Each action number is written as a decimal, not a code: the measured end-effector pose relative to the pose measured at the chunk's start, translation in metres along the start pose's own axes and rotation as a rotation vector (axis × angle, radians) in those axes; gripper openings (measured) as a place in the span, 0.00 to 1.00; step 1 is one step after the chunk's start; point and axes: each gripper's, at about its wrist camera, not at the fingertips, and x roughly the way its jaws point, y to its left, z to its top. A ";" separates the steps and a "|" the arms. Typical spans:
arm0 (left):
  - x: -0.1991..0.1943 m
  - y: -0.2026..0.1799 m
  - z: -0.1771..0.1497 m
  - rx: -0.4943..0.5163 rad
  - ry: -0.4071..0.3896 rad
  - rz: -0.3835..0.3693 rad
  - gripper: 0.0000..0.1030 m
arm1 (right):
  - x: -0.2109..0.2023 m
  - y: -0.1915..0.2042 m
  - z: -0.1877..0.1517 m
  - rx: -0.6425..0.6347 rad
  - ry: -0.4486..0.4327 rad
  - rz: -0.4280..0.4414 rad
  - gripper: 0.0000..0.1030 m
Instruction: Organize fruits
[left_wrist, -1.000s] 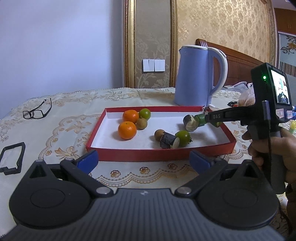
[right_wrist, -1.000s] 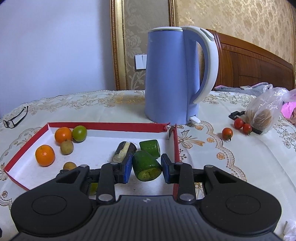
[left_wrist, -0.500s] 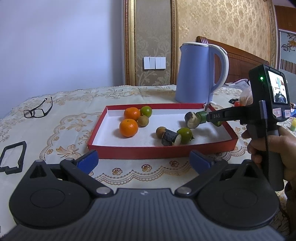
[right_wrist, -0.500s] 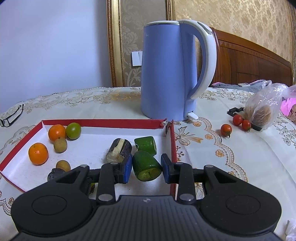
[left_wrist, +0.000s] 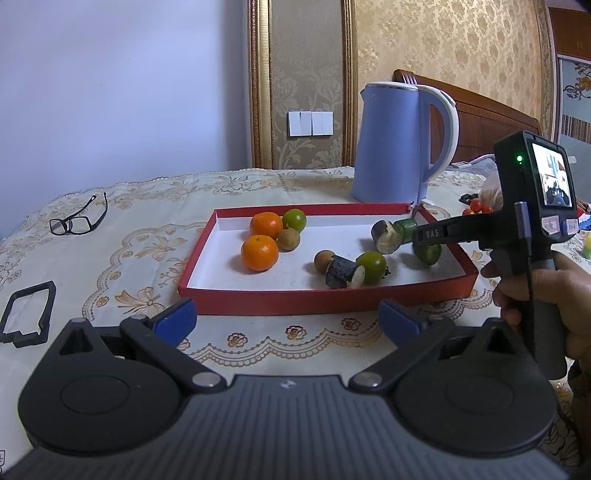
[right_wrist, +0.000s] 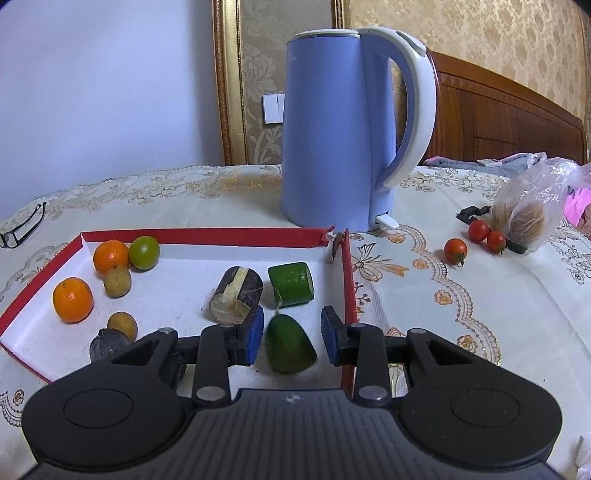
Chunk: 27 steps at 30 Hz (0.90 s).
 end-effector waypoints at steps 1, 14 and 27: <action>0.000 0.000 0.000 0.000 0.000 0.000 1.00 | 0.000 0.000 0.000 0.001 0.000 -0.001 0.33; 0.000 0.005 0.000 -0.033 0.001 -0.007 1.00 | -0.046 -0.011 -0.010 0.043 -0.091 -0.011 0.75; -0.004 0.013 0.000 -0.060 -0.021 0.036 1.00 | -0.091 -0.005 -0.045 0.010 -0.118 0.001 0.85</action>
